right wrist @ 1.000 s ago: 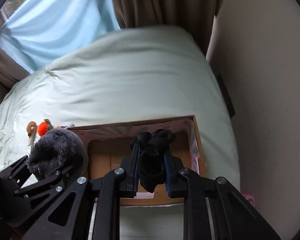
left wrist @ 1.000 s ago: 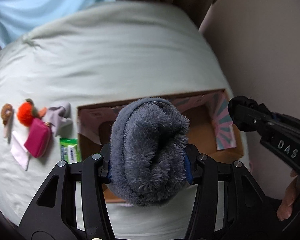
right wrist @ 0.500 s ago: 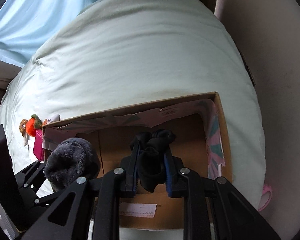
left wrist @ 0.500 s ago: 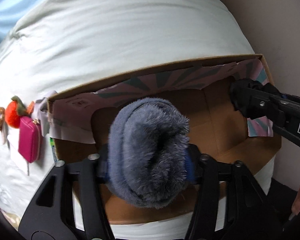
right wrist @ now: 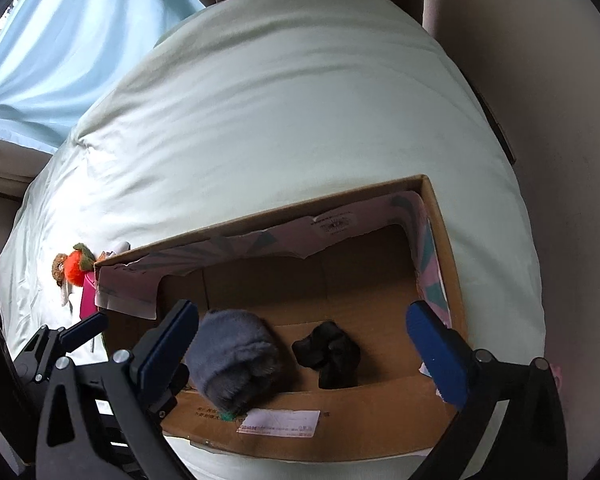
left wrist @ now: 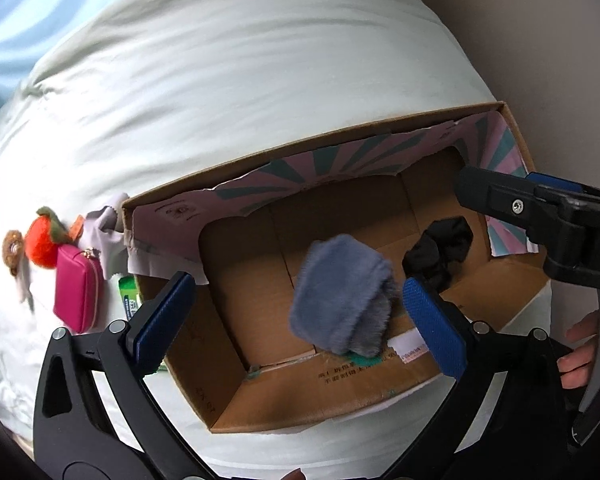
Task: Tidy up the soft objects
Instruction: 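Lift both tools away from the box back toward the remaining items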
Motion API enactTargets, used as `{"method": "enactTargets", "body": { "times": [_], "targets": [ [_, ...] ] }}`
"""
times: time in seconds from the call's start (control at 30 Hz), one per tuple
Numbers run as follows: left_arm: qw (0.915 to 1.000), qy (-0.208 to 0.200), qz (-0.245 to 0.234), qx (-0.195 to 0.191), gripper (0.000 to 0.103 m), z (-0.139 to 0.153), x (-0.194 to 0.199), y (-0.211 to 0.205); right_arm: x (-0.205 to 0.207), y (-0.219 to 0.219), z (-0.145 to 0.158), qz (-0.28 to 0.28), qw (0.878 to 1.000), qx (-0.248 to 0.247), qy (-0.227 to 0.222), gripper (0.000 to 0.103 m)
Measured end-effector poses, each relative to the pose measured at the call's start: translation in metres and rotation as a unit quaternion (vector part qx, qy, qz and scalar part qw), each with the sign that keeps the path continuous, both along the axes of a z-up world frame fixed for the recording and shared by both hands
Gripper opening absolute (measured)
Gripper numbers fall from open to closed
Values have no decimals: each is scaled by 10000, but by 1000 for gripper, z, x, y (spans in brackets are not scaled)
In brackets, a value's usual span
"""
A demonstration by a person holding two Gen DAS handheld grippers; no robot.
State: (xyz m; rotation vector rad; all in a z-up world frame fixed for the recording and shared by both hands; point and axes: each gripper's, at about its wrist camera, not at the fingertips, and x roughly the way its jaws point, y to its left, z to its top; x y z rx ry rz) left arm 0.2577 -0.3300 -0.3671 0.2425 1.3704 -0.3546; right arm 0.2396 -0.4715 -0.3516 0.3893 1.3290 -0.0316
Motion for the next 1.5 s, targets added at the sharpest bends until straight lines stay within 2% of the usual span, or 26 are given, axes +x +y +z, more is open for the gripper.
{"method": "enactTargets", "body": {
  "times": [0.3,0.43,0.6,0.8,0.97,1.17,1.33,1.5],
  "targets": [
    [9997,-212,16,-103,103,28,-14,5,-15,3,27,16,9999,-17,-154,103],
    [9992,-382,-24,-144,103,52,-25,10,-24,9,48,130,9993,-173,-295,103],
    [9969,-728,99,-297,103,91,-44,23,-43,18,83,179,9977,-323,-569,103],
    [9911,-1233,156,-470,103,143,-73,39,-71,41,137,414,9911,-595,-1113,103],
    [9817,-1784,340,-569,103,192,-101,68,-99,60,186,512,9839,-769,-1533,103],
    [9689,-2308,625,-644,103,238,-134,115,-131,84,230,561,9737,-669,-2107,103],
    [9558,-2687,976,-680,103,265,-162,158,-155,107,253,661,9636,-725,-2486,103],
    [9455,-2988,1216,-451,103,281,-188,199,-175,127,265,718,9563,-655,-2757,103]
  ]
}}
